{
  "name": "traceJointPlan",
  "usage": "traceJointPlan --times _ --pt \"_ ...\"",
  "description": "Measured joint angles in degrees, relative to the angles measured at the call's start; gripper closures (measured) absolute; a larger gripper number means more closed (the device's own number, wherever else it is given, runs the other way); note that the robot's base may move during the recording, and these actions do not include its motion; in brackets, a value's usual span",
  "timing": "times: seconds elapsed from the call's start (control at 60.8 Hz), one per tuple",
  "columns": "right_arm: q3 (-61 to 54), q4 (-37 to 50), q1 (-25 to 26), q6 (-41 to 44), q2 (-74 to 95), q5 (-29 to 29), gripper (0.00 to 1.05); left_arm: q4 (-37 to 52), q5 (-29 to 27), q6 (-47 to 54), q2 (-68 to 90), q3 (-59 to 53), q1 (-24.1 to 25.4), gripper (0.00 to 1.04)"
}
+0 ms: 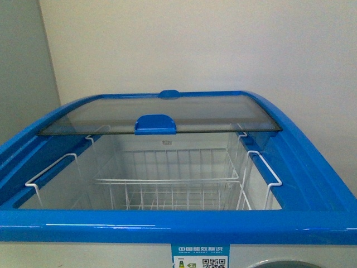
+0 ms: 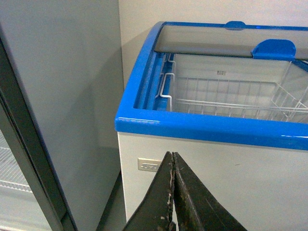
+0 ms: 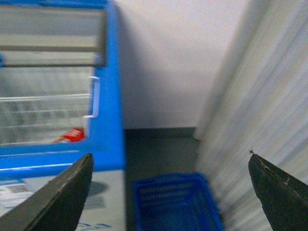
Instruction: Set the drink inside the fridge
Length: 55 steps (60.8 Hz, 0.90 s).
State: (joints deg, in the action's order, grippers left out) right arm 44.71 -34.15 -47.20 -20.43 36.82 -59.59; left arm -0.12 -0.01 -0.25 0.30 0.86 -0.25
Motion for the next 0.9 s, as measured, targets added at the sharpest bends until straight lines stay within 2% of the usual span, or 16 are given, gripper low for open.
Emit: traceJointPlan --times 0.049,0.132,0.263,0.411,0.625,0.658,0.724,0.905 --pt "-8.09 15.96 3.65 6.95 -4.98 12.61 0.22 0.00 0.00 0.00 0.00 0.00 0.00 1.02" --pt "-16.90 28.76 10.12 14.86 -12.41 23.34 0.39 0.00 0.00 0.00 -0.04 0.00 0.02 1.02" --pt "-24.94 31.17 21.20 18.91 -20.35 34.77 0.70 0.00 0.00 0.00 -0.04 0.00 0.02 1.02" --pt "-31.21 31.93 30.14 19.93 -25.05 43.23 1.03 0.00 0.00 0.00 -0.04 0.00 0.02 1.02" --pt "-36.26 32.68 38.14 20.11 -29.22 51.30 1.02 0.00 0.00 0.00 -0.04 0.00 0.02 1.02" --pt "-36.94 32.65 41.92 20.15 -29.97 56.63 1.02 0.00 0.00 0.00 -0.04 0.00 0.02 1.02" --pt "-38.01 32.83 46.38 20.15 -31.06 58.80 1.02 0.00 0.00 0.00 -0.04 0.00 0.02 1.02" --pt "-40.24 33.38 46.97 20.17 -32.63 59.45 1.02 0.00 0.00 0.00 -0.04 0.00 0.02 1.02"
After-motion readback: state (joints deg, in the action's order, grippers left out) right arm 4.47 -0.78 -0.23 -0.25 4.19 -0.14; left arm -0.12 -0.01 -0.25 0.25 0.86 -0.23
